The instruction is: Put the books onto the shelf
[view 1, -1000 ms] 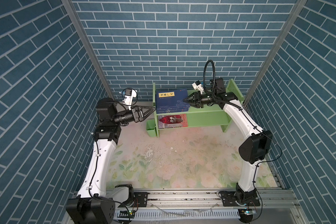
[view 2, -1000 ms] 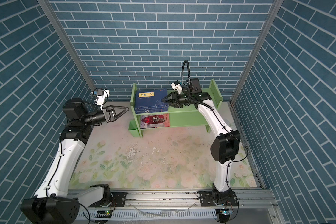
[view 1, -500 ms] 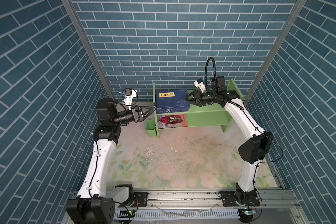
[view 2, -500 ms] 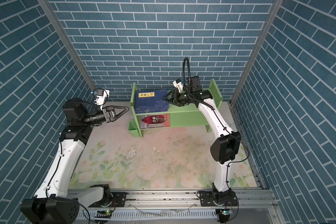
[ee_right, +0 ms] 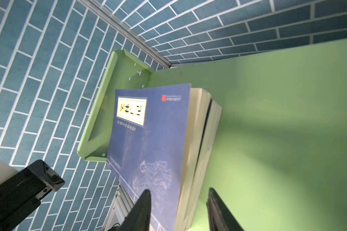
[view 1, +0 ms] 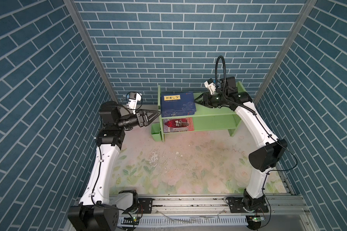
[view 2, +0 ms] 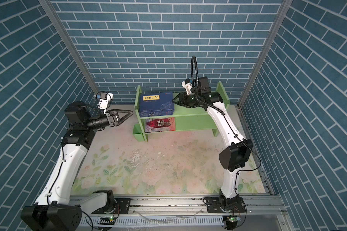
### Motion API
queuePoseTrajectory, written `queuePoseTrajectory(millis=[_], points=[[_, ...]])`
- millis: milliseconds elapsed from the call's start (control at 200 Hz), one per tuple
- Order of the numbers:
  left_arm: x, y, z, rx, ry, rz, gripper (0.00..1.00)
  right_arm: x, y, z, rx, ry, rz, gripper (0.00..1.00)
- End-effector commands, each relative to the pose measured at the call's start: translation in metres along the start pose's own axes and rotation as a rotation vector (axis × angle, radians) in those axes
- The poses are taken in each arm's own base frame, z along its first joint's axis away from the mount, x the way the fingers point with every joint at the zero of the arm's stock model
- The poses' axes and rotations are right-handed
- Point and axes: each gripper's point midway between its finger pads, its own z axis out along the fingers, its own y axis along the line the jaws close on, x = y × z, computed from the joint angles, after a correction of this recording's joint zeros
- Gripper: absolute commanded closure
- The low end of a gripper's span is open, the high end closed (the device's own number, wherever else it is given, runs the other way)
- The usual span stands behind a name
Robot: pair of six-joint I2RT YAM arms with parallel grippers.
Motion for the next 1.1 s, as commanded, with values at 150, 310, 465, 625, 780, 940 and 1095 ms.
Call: queuePoseTrajectory(millis=[150, 310, 465, 625, 780, 940, 1095], points=[[0.004, -0.002, 0.000, -0.002, 0.007, 0.033, 0.28, -0.003, 0.014, -0.001, -0.010, -0.016, -0.076, 0.56], [0.004, 0.000, 0.001, -0.003, 0.008, 0.030, 0.28, 0.001, 0.012, 0.005, -0.008, 0.000, -0.077, 0.56], [0.004, 0.000, 0.001, -0.003, 0.009, 0.027, 0.28, 0.003, 0.010, 0.007, 0.004, 0.011, -0.081, 0.56], [0.004, -0.001, 0.001, 0.000, 0.009, 0.028, 0.28, 0.004, 0.006, 0.007, 0.030, 0.015, -0.091, 0.56], [0.004, 0.000, 0.001, 0.000, 0.009, 0.025, 0.28, 0.008, 0.007, 0.013, 0.013, 0.035, -0.087, 0.56], [0.004, 0.000, 0.002, 0.001, 0.008, 0.026, 0.28, 0.012, 0.009, 0.018, 0.000, 0.051, -0.090, 0.57], [0.004, 0.001, 0.002, 0.001, 0.009, 0.024, 0.28, 0.011, 0.010, 0.018, -0.003, 0.050, -0.092, 0.57]])
